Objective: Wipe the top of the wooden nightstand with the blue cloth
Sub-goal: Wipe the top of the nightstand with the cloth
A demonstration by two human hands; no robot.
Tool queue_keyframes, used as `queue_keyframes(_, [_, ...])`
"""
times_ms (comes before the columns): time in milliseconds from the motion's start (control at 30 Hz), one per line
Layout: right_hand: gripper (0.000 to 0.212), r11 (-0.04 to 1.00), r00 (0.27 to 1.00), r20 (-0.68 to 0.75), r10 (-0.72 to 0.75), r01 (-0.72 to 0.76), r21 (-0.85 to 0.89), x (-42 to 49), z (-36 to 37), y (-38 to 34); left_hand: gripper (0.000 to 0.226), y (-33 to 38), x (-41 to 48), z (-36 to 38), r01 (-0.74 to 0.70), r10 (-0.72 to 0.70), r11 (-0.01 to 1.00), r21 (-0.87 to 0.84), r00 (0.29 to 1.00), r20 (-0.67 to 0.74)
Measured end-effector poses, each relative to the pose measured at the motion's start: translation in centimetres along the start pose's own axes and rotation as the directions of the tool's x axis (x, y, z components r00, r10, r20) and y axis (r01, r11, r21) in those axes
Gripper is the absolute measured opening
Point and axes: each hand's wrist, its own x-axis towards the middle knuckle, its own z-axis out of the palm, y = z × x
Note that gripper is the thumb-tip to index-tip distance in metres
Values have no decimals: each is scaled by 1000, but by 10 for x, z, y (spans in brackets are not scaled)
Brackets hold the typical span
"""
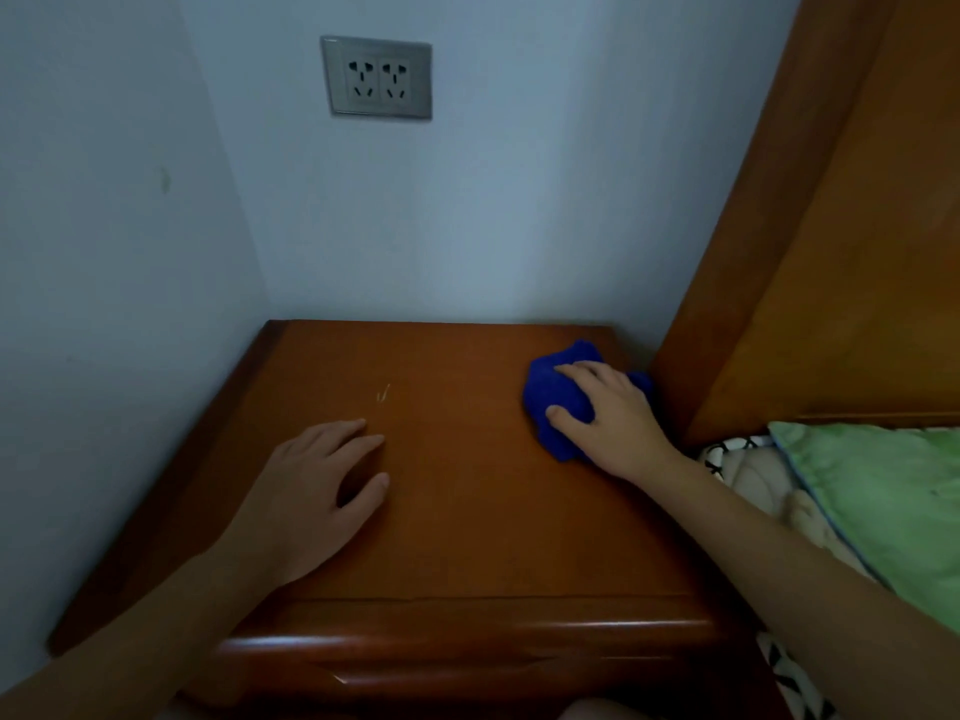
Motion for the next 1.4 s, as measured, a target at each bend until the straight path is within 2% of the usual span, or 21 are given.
queue_keyframes(200, [64,991,985,-106,134,-134,9,51,6,5,68,4,-2,-3,5,-5,1000,-5,1000,18])
queue_keyframes(300, [64,979,973,-120,197,-202,-30,94,14,1,72,2,1,-2,10,-10,1000,-25,1000,8])
queue_keyframes(433, [64,968,970,-116,212,-225,-109,130,28,-20,66,1,3,-1,9,-9,999,-40,1000,-3])
queue_keyframes(533, [64,984,986,-93,139,-147,-96,136,46,-50,64,0,2,0,7,-7,999,-40,1000,-10])
queue_keyframes(667, [63,998,998,-31,-56,56,-7,116,61,-90,65,0,2,-1,-5,5,1000,-28,1000,-1])
queue_keyframes(833, [60,967,967,46,-249,245,74,58,58,-115,62,1,1,-2,-10,10,1000,-5,1000,-2])
queue_keyframes(933, [62,951,950,74,-302,295,98,23,50,-113,62,4,-3,-3,-17,17,999,29,1000,-7])
queue_keyframes(1067, [73,957,957,97,-273,260,133,8,32,-92,71,-3,-11,-9,-13,9,995,102,999,38])
queue_keyframes(1233, [63,984,983,50,-175,172,47,44,34,-80,72,-42,-31,-21,-1,-5,977,212,1000,29])
queue_keyframes(1400, [67,996,999,-28,-16,13,-85,98,60,-105,63,-47,-38,-17,39,-37,989,141,999,-16])
